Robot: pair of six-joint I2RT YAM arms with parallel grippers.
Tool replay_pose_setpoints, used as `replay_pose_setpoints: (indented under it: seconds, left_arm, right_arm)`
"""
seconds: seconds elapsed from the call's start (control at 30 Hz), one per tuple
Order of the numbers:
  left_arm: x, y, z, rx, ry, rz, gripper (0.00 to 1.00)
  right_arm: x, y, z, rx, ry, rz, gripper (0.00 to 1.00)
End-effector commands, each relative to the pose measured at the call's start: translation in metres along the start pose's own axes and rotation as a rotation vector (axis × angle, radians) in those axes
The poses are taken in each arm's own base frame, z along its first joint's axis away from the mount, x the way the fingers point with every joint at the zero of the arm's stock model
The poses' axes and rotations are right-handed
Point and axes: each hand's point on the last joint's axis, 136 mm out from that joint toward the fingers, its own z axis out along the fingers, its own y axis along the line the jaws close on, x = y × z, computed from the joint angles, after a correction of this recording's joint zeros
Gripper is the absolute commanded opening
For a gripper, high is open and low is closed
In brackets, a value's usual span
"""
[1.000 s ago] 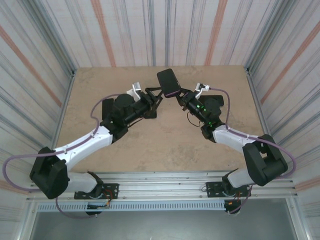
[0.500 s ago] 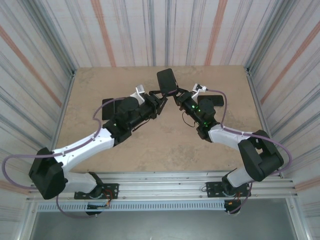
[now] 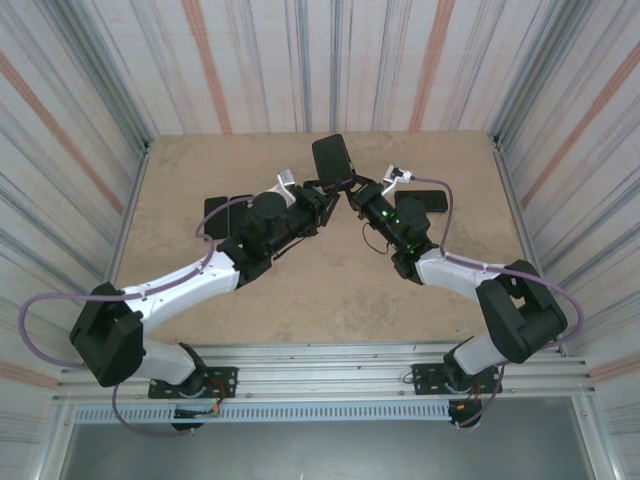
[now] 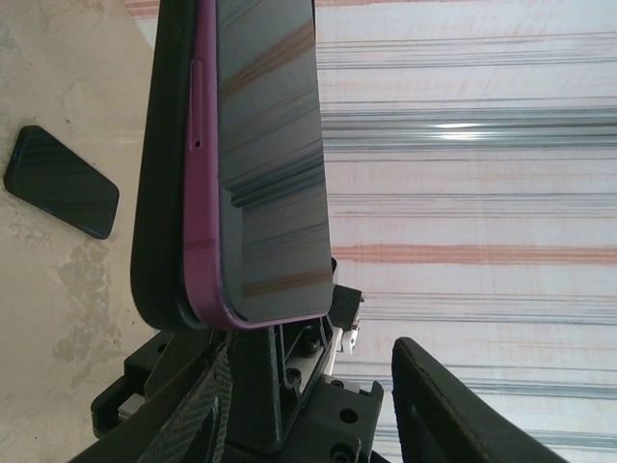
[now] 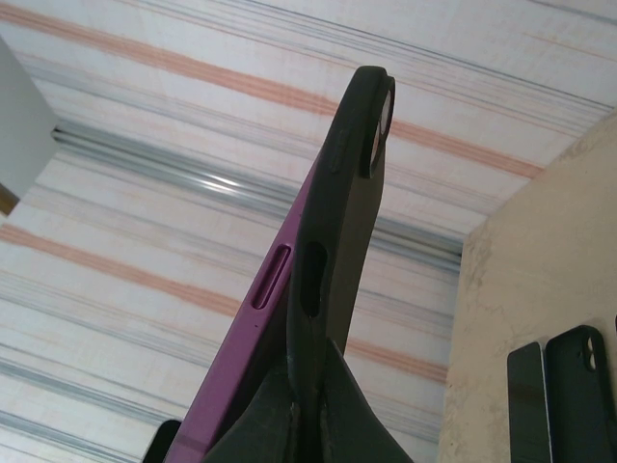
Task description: Take the phone out of the phone case
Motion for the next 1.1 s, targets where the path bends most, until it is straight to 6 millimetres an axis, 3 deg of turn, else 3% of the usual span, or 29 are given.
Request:
replay_pose_setpoints:
  seconds: [0.0, 0.2, 0.7, 1.07]
  left_arm:
    - [-0.008, -0.020, 0.004, 0.062, -0.026, -0.009, 0.44]
    - [-0.013, -0.017, 0.005, 0.063, -0.036, -0.015, 0.40]
    - [-0.034, 0.002, 0.014, 0.042, -0.120, -0.079, 0.41]
    - [-0.041, -0.013, 0.018, 0.101, -0.180, -0.105, 0.23]
  right_arm:
    - [-0.008, 0.045, 0.003, -0.143, -0.031, -0.053, 0.00]
    - [-0.005, 0.045, 0.004, -0.145, -0.022, -0.065, 0.00]
    - [0.006, 0.061, -0.002, -0.204, -0.067, -0.104, 0.00]
    - [0.014, 0.055, -0.003, -0.202, -0.107, -0.087, 0.00]
